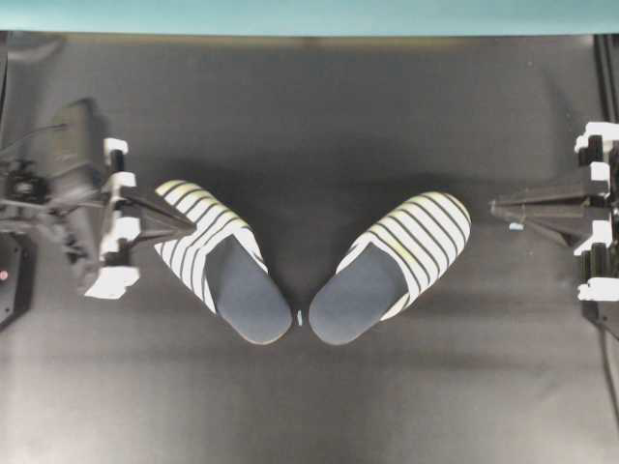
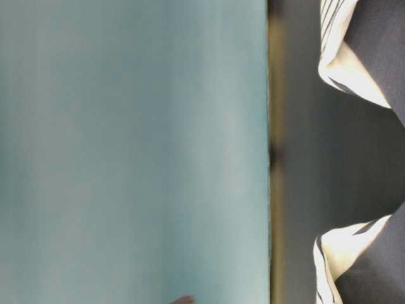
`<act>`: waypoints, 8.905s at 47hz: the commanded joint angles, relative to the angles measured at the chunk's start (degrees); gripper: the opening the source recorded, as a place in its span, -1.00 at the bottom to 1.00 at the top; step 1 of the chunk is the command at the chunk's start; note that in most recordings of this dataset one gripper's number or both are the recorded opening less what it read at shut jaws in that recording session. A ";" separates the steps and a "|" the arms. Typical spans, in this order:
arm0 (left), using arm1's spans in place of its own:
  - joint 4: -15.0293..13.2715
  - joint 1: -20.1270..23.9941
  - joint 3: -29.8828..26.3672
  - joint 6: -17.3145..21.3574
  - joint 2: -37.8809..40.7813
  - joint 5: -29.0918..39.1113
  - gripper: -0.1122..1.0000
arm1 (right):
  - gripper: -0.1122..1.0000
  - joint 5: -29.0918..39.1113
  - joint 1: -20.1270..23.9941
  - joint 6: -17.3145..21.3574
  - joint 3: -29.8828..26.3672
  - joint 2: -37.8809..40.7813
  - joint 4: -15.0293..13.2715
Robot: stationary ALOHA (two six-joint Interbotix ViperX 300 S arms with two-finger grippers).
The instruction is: Arrange the slippers with the left arm.
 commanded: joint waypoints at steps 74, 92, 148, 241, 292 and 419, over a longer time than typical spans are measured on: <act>0.62 5.63 -22.41 -2.46 34.37 32.78 0.45 | -0.79 5.19 -1.05 0.00 0.44 -6.06 0.09; 1.05 5.54 -25.58 13.27 30.23 31.99 -0.77 | -0.79 5.36 -1.05 0.00 0.62 -6.15 0.09; 1.32 5.01 -28.65 19.42 36.91 23.20 -0.77 | -0.79 4.92 -1.05 0.18 2.11 -7.12 0.09; 1.32 -2.29 -34.01 41.57 37.18 9.58 0.74 | -0.79 4.48 -0.70 0.26 2.99 -7.03 0.09; 1.32 -1.05 -54.58 58.71 60.03 5.98 0.24 | -0.79 4.57 -0.70 0.09 3.87 -7.21 0.35; 1.23 4.22 -48.52 14.68 48.69 23.29 0.25 | -0.79 4.83 -0.44 0.26 5.01 -9.76 0.70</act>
